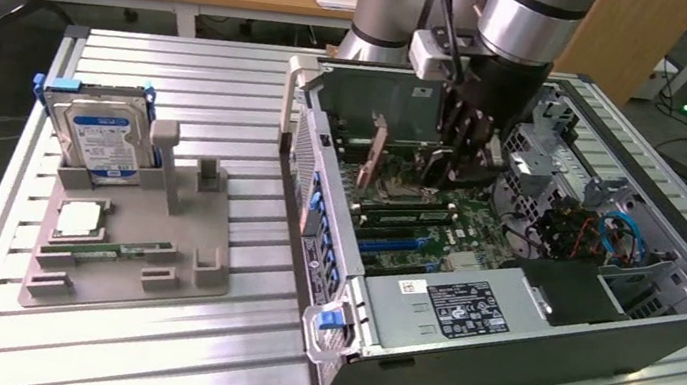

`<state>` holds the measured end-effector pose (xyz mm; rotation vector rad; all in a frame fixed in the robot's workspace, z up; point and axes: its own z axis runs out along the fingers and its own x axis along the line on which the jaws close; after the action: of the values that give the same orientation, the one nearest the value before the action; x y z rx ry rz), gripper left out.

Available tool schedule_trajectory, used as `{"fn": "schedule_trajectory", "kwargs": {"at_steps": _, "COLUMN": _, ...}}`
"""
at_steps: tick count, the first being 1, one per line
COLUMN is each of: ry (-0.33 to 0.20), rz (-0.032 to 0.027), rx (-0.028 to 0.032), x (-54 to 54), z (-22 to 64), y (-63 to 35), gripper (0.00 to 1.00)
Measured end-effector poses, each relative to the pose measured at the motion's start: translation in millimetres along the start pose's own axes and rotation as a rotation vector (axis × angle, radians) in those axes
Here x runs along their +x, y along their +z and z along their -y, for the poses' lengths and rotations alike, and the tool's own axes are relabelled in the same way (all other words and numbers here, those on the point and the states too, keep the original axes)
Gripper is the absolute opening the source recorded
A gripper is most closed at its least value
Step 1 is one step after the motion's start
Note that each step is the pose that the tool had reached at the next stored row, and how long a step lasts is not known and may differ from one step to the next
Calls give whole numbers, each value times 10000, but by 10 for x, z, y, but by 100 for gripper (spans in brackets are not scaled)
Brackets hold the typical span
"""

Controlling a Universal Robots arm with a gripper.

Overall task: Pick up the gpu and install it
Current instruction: 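Insert the gpu into the slot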

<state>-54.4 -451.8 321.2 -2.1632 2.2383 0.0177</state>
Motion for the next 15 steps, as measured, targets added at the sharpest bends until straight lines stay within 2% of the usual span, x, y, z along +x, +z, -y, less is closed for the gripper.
{"fn": "schedule_trajectory", "kwargs": {"at_steps": 9, "ry": -61, "rz": -1, "rx": -5, "x": 69, "z": -29, "y": 180, "gripper": 28}}
{"fn": "schedule_trajectory", "kwargs": {"at_steps": 15, "ry": -85, "rz": -2, "rx": -6, "x": 74, "z": -88, "y": 286, "gripper": 28}}
